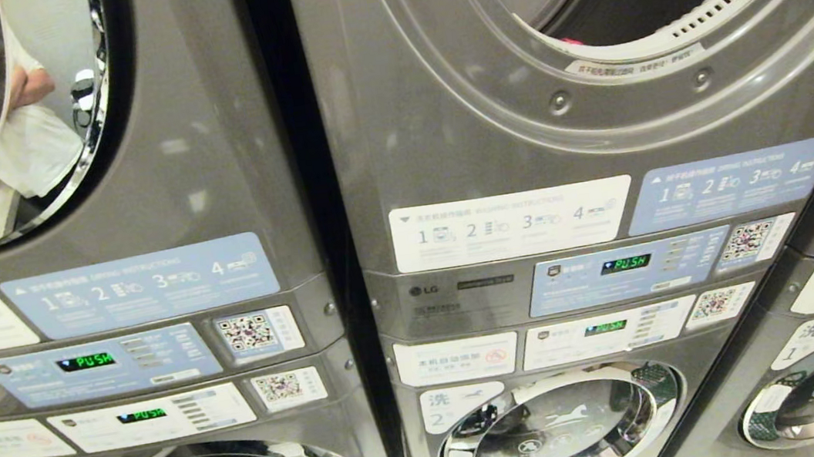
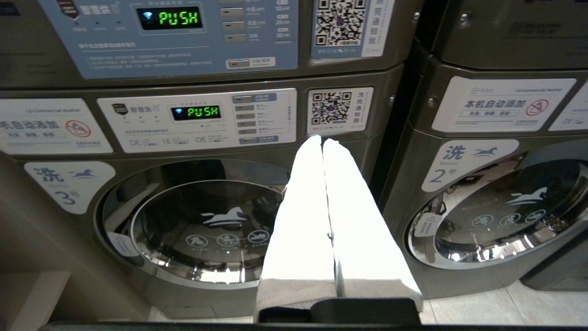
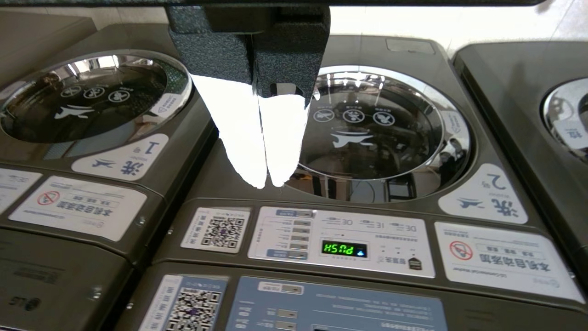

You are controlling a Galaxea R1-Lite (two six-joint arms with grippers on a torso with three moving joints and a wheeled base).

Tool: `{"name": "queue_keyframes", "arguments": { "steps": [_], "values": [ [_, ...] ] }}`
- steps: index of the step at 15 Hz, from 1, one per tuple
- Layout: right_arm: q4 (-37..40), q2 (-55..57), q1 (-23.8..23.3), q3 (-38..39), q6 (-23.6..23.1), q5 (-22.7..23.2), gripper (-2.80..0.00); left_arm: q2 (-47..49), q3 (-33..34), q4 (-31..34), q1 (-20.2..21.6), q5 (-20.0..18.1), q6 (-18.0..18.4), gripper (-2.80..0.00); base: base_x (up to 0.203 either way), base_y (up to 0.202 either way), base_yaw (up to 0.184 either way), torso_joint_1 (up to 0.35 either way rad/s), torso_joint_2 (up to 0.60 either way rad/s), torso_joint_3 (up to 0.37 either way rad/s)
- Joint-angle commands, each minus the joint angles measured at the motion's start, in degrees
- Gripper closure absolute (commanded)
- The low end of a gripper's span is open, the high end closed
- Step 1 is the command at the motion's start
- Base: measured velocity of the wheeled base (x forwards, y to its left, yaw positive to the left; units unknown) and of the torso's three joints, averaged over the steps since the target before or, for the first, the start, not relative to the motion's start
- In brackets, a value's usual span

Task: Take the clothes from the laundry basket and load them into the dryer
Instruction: Close the dryer

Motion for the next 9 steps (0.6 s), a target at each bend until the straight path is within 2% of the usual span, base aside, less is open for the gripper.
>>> {"name": "queue_keyframes", "arguments": {
  "steps": [1, 3, 9],
  "values": [
    [0.0, 0.0, 0.0, 0.0, -0.1, 0.0, 0.0, 0.0, 0.0, 0.0, 0.0, 0.0, 0.1, 0.0, -0.015, -0.057, -0.004, -0.003, 0.0, 0.006],
    [0.0, 0.0, 0.0, 0.0, 0.0, -0.2, 0.0, 0.0, 0.0, 0.0, 0.0, 0.0, 0.0, 0.0, -0.004, -0.107, 0.003, 0.002, 0.01, 0.004],
    [0.0, 0.0, -0.1, 0.0, 0.0, -0.2, 0.0, 0.0, 0.0, -0.1, 0.0, 0.0, 0.0, 0.0, 0.0, -0.193, 0.0, 0.002, 0.0, 0.001]
  ]
}}
